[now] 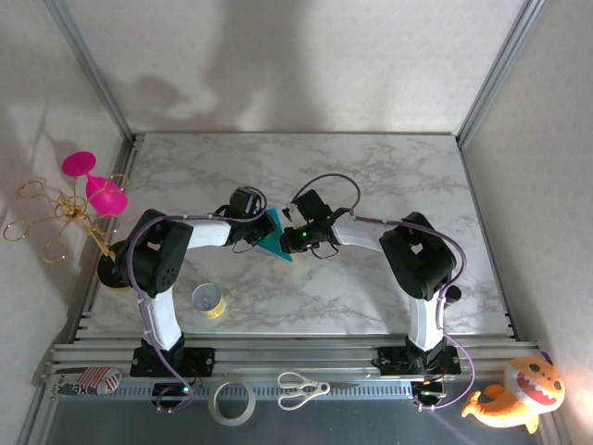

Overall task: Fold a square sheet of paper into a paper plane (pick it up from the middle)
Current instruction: Fourth fold the wing at the center of the table.

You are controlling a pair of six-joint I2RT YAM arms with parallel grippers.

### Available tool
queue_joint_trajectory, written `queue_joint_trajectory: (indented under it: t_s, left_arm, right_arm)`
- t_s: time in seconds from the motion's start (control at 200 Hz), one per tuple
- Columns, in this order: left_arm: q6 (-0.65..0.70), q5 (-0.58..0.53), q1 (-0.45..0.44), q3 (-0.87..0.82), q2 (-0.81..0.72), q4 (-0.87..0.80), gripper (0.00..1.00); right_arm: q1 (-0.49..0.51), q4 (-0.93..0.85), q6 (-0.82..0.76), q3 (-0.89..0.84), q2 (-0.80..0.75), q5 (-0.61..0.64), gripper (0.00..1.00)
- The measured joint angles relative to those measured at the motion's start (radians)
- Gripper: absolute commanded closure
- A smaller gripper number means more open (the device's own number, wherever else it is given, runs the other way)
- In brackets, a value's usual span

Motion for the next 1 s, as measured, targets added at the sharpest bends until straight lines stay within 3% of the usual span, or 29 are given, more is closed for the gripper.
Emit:
queue_joint_trajectory:
  t_s: [0.371,0.656,1.001]
  left_arm:
    - [0.053,0.024,-0.001,-0.002,-0.024,-0.003,0.79]
    - [0.156,0.070,-0.001,-0.113,-0.145,0.048,0.87]
    - [0.187,0.167,-0.019,-0.193,-0.148,0.154,0.89]
  right_arm:
    - [0.003,-0.013,0.000,0.000,0.031,0.050,0.96]
    - [0.005,-0.013,0.002,-0.002,0.031,0.056,0.97]
    - [0.005,-0.013,0.003,-0.002,0.032,0.056,0.97]
